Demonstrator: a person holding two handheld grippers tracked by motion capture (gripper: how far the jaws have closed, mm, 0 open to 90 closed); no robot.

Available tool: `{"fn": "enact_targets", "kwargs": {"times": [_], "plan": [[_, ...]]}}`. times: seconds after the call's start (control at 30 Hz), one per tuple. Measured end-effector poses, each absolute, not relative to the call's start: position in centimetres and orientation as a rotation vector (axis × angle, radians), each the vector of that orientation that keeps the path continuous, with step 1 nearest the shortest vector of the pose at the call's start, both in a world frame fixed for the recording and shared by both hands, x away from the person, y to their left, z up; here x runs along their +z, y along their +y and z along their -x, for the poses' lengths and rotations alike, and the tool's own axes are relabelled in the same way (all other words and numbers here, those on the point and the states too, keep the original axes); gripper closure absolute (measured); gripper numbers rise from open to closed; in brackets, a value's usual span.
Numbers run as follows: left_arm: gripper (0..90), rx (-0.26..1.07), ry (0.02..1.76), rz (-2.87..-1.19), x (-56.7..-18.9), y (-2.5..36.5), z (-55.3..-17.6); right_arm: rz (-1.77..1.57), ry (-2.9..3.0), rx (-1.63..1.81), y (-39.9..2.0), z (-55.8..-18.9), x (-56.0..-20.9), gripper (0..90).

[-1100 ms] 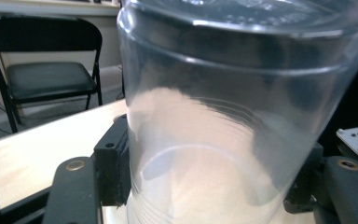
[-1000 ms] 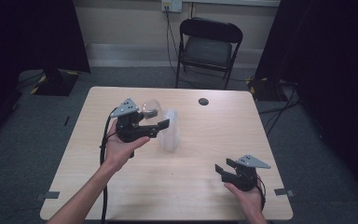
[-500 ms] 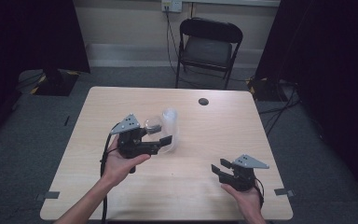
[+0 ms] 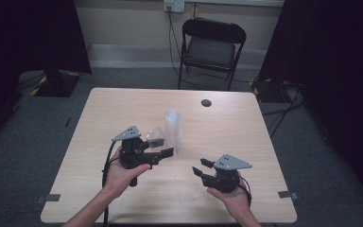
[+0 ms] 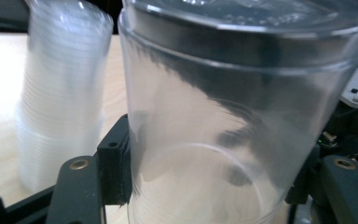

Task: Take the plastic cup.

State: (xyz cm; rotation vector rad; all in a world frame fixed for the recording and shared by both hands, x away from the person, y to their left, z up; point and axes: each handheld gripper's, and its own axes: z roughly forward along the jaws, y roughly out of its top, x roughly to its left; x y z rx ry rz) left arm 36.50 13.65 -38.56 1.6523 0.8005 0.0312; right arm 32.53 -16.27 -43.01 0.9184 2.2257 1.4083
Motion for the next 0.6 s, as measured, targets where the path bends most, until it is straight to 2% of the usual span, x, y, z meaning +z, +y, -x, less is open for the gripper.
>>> {"fn": "enact_targets", "kwargs": {"times": [0.17, 0.3, 0.5, 0.6], "plan": [[35.6, -0.062, 0.821, -1.591, -39.5, 13.6, -36.7, -0.869, 2.237, 1.455, -15.0, -32.7, -42.8, 53.9], [36.0, -0.113, 0.842, -1.581, -40.0, 13.6, -36.9, -0.812, 2.226, 1.48, -14.0, -32.7, -42.7, 59.0], [36.0, -0.169, 0.832, -1.577, -40.7, 13.2, -36.8, -0.733, 2.159, 1.519, -13.3, -32.4, -42.5, 61.7], [36.5, -0.247, 0.852, -1.556, -41.4, 12.9, -37.0, -0.682, 2.137, 1.546, -13.0, -32.0, -42.4, 65.4]]}}
